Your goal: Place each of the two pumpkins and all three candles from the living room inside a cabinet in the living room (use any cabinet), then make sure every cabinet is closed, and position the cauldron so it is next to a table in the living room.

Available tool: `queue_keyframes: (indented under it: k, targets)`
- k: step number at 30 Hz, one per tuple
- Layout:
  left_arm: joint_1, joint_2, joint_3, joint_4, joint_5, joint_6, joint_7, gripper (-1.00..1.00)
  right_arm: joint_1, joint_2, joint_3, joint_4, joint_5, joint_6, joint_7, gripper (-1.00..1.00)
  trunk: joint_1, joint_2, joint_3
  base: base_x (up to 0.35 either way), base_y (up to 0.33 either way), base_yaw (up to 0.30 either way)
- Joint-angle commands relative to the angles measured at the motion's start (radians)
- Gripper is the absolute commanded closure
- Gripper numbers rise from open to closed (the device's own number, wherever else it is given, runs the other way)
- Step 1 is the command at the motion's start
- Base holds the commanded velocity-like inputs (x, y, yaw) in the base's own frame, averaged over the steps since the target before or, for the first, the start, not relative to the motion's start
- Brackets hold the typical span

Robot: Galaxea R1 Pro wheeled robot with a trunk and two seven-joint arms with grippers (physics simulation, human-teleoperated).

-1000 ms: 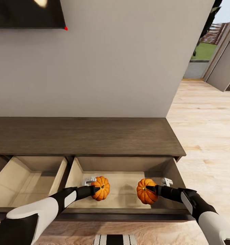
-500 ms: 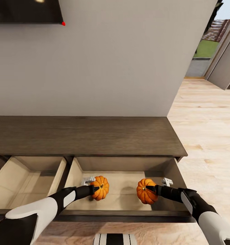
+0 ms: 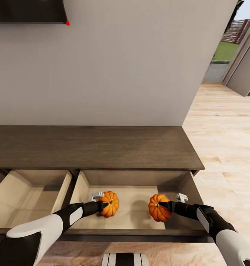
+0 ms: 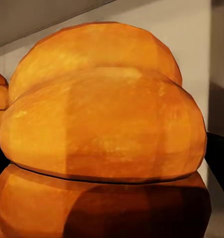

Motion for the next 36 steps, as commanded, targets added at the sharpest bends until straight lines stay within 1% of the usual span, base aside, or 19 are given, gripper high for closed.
queue_keyframes:
  k: [1,12,29,30,36]
  targets:
    - [0.0,0.0,0.003,0.0,0.0,0.0,0.001,1.0,0.0,0.0,-0.001,0.0,-0.002,0.001,0.0,1.0,0.0,0.0,-0.004,0.0,0.0,0.0]
    - [0.0,-0.002,0.003,0.0,-0.002,-0.001,0.003,1.0,0.0,0.001,0.001,-0.001,0.0,0.001,0.0,1.0,0.005,-0.003,-0.046,0.0,0.0,0.0]
    - [0.0,0.003,0.003,0.001,0.0,-0.001,0.0,1.0,0.0,0.0,0.004,-0.002,0.002,0.0,0.0,1.0,0.005,-0.003,-0.046,0.0,0.0,0.0]
    - [0.0,0.003,0.003,0.001,0.0,-0.001,0.0,1.0,0.0,0.001,0.004,-0.002,0.002,0.001,0.0,-1.0,0.005,-0.003,-0.046,0.0,0.0,0.0]
    - [0.0,0.003,0.003,0.0,0.0,-0.001,0.0,1.0,0.0,0.0,0.004,0.0,0.001,0.001,0.0,-1.0,0.005,-0.003,-0.046,0.0,0.0,0.0]
